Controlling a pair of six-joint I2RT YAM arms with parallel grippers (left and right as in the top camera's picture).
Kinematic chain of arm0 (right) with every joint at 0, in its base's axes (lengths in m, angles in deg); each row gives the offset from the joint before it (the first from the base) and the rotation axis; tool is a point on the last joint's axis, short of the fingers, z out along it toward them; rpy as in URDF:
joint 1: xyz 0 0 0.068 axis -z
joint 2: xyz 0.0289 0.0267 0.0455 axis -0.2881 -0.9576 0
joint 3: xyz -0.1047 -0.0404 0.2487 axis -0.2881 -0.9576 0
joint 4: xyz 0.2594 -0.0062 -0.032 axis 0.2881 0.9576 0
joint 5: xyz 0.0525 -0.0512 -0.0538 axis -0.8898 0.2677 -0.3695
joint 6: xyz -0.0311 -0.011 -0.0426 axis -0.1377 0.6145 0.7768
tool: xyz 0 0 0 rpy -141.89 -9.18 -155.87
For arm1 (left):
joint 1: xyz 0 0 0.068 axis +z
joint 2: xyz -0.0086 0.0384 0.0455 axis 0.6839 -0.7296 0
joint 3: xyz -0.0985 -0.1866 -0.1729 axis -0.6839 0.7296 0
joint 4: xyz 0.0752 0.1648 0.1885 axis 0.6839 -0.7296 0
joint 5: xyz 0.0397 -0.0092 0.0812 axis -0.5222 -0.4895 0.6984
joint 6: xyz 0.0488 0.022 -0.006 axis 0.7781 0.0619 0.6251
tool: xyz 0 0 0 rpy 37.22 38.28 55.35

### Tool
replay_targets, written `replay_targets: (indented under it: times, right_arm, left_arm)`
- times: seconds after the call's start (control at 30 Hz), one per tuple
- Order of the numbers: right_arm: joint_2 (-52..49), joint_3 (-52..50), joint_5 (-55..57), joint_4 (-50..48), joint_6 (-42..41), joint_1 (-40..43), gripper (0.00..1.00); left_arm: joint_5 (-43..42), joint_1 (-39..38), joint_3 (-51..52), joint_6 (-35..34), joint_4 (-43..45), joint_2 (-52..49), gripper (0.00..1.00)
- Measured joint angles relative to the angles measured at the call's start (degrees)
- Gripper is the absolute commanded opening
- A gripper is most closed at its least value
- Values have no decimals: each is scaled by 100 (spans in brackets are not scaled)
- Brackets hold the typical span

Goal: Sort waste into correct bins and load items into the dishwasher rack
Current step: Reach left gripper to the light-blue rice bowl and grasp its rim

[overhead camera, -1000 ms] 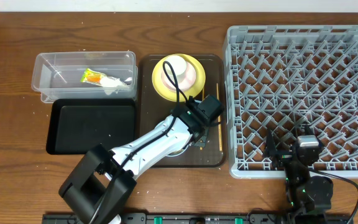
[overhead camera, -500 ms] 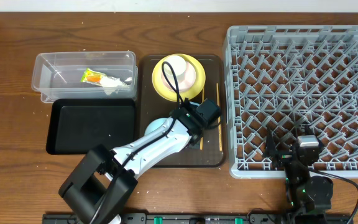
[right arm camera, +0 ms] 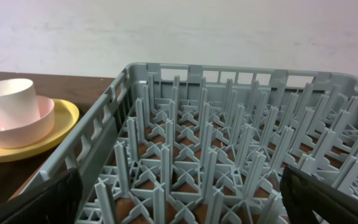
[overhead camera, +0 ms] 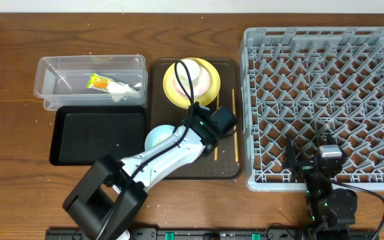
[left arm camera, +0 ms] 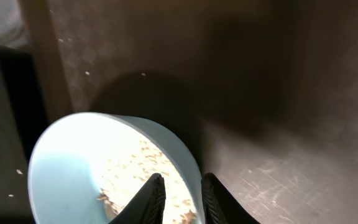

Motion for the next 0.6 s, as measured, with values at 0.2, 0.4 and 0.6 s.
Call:
replay_targets:
  times: [0.2, 0.4, 0.6]
  right_arm:
    - [0, 0, 0, 0, 0, 0, 99]
    - [0, 0, 0, 0, 0, 0, 99]
    - [0, 0, 0, 0, 0, 0, 99]
  left_arm:
    - [-175, 0, 2, -122, -11, 0, 24]
    - [-251, 0, 92, -315, -11, 0, 24]
    - [-256, 0, 190, -472, -26, 0, 27]
